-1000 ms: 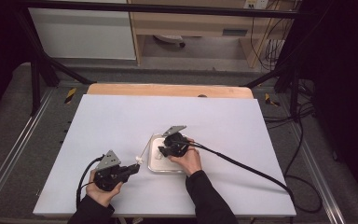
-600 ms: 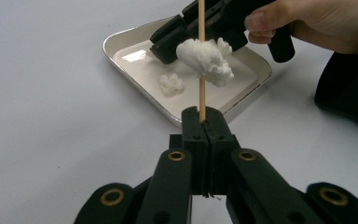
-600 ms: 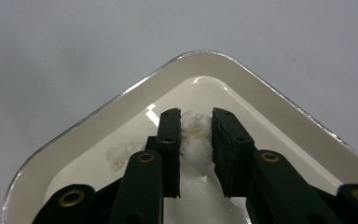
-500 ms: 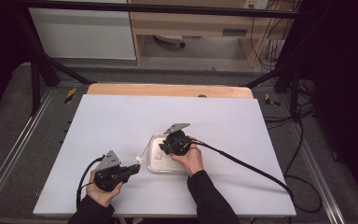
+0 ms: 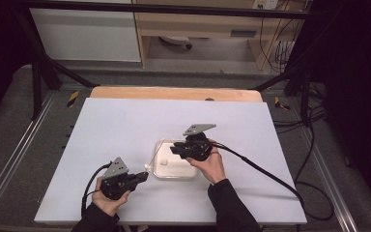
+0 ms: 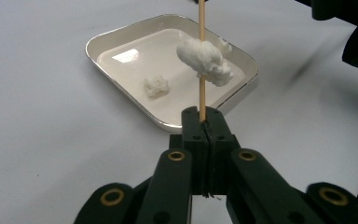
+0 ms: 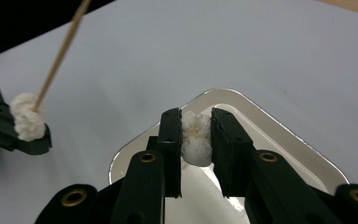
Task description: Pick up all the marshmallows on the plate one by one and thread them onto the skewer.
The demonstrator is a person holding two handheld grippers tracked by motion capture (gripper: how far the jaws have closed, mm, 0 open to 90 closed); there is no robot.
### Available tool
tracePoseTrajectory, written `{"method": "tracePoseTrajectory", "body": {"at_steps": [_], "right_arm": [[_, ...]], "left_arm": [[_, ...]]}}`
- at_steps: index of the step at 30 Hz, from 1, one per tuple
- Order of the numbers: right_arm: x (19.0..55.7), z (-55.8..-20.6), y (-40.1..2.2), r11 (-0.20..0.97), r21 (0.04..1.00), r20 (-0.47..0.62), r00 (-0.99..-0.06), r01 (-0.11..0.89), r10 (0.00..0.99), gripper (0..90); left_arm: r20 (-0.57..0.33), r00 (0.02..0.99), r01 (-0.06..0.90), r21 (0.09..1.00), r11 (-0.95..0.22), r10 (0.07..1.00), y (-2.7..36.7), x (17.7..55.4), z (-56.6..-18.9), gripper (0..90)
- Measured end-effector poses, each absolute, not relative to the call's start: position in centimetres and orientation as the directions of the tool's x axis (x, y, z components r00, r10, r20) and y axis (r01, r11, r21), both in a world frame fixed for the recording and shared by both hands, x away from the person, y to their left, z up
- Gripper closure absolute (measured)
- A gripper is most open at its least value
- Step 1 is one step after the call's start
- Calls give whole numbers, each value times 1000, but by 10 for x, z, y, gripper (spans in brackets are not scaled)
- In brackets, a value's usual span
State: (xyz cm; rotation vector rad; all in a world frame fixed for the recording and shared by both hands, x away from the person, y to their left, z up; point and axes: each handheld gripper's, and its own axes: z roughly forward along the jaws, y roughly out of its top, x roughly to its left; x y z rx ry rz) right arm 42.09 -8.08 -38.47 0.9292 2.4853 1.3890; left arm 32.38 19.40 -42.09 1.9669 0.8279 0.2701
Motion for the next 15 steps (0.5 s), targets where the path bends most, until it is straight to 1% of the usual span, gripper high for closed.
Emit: {"method": "tracePoseTrajectory", "body": {"at_steps": [15], "right_arm": [[392,-361,-123,290,866,202,-816,407,542,750]], "left_arm": [[-134,776,422,837,-349,617,181,320,-421,886]]}}
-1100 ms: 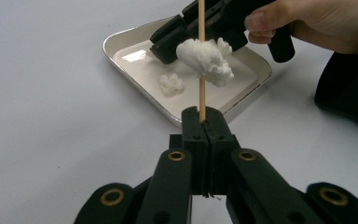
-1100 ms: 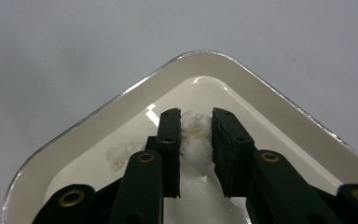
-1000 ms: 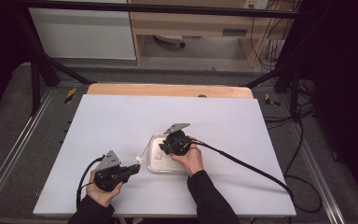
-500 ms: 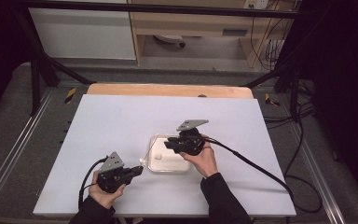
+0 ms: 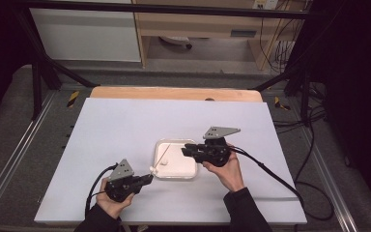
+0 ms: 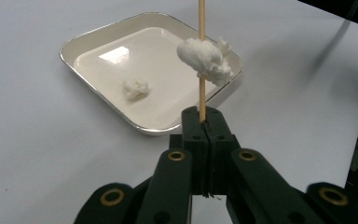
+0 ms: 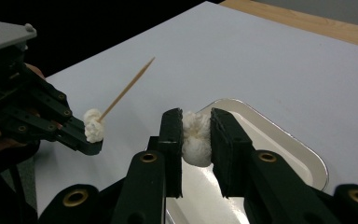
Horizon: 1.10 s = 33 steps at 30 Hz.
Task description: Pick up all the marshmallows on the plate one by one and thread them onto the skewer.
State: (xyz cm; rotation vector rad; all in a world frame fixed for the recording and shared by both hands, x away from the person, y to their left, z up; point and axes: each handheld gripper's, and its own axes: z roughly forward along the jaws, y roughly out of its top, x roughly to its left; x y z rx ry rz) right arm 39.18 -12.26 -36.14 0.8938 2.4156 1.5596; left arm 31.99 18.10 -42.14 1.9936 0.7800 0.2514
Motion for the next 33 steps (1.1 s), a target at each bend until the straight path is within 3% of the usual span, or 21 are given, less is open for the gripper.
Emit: {"method": "tracePoseTrajectory", "body": {"at_steps": [17,33], "right_arm": [[384,-342,-139,161,903,283,-833,399,475,753],[390,-348,-132,141,893,329,-834,427,443,758]], "left_arm": [[-116,806,393,839,-377,581,170,315,-422,886],[-104,820,377,838,-395,562,164,314,-422,886]]}}
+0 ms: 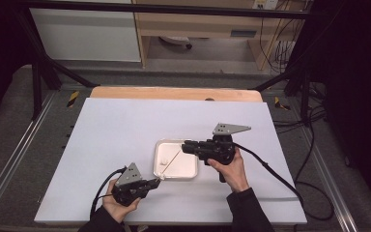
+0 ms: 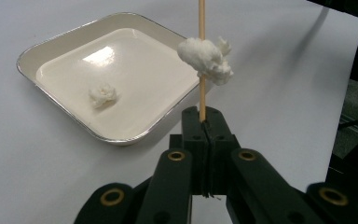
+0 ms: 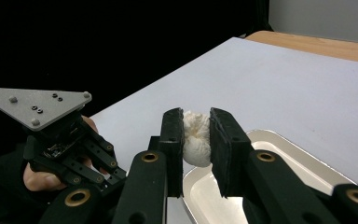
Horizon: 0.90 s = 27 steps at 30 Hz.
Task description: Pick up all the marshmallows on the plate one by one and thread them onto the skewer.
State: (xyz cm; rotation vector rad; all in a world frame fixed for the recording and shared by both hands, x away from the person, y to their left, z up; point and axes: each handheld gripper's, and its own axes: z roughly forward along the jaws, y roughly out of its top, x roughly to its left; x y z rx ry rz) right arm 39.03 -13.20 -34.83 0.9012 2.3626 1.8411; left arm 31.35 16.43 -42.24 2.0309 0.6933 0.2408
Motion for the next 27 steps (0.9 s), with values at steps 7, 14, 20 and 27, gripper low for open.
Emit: {"method": "tracePoseTrajectory", "body": {"at_steps": [7,14,20,27], "right_arm": [[391,-352,-129,140,888,342,-833,438,435,760],[391,-356,-125,147,881,358,-836,450,416,772],[390,-358,-123,136,878,372,-835,458,405,784],[388,-360,-121,125,878,384,-836,461,391,789]], "left_arm": [[-105,822,376,838,-395,559,163,313,-423,887],[-100,821,375,837,-398,562,164,313,-423,887],[-99,819,375,838,-397,565,164,313,-424,886],[-96,816,372,842,-390,570,164,312,-424,887]]}}
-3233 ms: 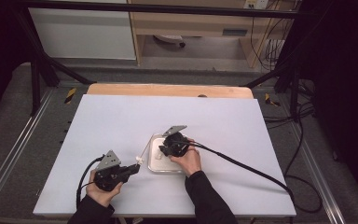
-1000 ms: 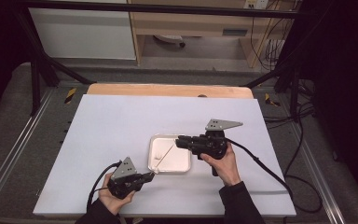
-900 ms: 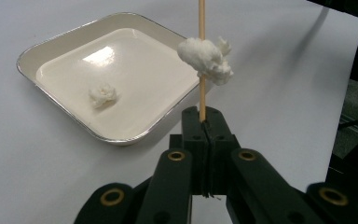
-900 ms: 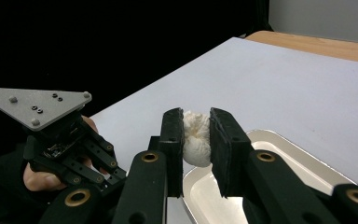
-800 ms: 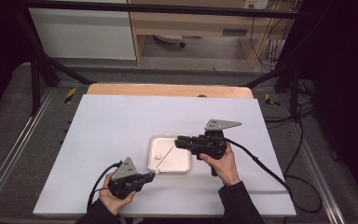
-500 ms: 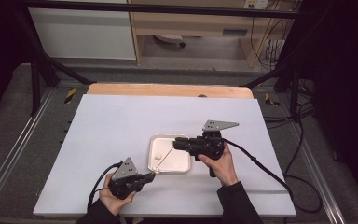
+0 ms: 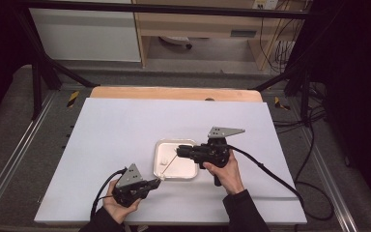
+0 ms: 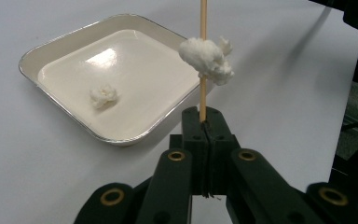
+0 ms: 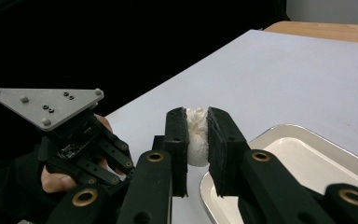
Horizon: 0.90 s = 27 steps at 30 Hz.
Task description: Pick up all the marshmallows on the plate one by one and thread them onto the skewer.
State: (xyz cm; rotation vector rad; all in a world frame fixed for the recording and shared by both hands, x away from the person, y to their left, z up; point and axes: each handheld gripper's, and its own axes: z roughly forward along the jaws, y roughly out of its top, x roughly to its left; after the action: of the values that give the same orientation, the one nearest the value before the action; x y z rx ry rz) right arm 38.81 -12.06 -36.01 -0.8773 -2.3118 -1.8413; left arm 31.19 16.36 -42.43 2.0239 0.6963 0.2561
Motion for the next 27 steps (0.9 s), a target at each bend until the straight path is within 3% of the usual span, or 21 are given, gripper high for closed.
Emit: {"method": "tracePoseTrajectory", "body": {"at_steps": [27], "right_arm": [[381,-367,-114,122,882,386,-847,455,366,797]], "left_arm": [[-97,804,374,850,-372,586,162,310,-423,888]]}}
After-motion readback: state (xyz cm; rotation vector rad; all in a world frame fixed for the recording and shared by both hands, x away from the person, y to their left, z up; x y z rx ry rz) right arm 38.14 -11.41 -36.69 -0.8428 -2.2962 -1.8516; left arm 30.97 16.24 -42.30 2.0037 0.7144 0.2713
